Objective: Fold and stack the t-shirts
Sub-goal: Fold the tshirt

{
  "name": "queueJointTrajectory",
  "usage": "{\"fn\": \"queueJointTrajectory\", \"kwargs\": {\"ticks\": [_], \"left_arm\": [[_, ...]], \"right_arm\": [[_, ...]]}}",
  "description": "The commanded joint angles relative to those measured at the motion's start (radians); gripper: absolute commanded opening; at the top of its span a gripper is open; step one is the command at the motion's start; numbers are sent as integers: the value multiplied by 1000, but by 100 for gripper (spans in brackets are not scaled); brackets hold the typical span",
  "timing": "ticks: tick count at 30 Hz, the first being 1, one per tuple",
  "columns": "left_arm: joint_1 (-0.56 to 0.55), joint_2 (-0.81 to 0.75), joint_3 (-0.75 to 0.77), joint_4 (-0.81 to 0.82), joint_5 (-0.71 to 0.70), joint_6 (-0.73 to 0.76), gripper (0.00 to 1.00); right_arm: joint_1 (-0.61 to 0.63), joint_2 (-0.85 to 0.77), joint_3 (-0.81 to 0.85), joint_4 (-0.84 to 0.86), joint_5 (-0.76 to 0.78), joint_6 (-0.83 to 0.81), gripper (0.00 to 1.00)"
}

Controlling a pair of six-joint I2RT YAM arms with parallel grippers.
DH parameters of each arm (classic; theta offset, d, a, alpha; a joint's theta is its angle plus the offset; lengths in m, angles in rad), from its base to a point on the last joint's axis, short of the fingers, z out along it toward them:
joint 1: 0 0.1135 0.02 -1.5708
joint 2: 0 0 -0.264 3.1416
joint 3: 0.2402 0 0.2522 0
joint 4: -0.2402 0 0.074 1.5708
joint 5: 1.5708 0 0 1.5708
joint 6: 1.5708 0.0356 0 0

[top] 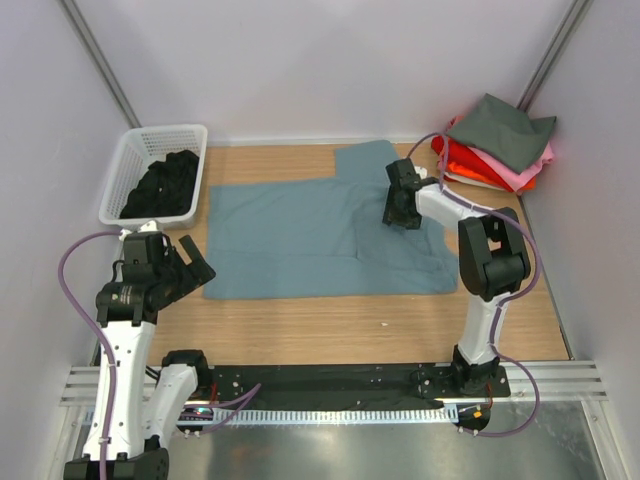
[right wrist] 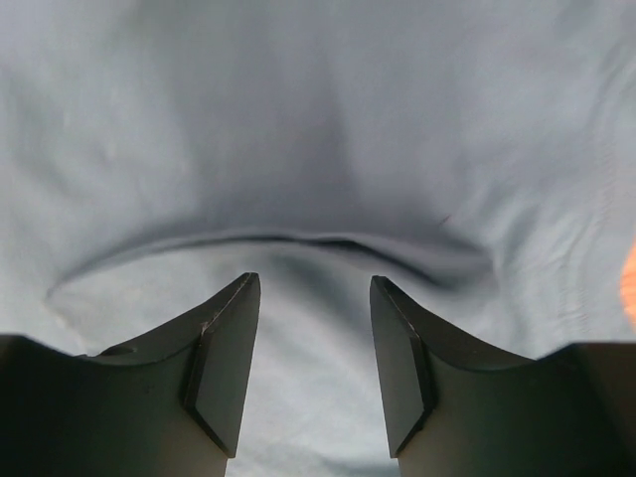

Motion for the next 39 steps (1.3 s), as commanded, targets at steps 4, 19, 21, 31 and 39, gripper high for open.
{"fn": "queueJointTrajectory", "kwargs": {"ticks": [4, 19, 21, 31, 39], "left_arm": [[11, 1, -5, 27, -11, -10, 87], [13, 2, -8, 34, 4, -4, 86], [16, -5, -8, 35, 4, -3, 87], [17, -4, -12, 40, 21, 3, 86], [17, -12, -14, 41, 23, 3, 86]], "right_arm": [[-112, 49, 166, 29, -19, -19, 53], [-168, 432, 951, 6, -162, -80, 80], [-171, 508, 985, 76, -174, -80, 89], [-171, 819, 1260, 305, -119, -40, 100], [-157, 907, 1280, 405, -82, 13, 98]]}}
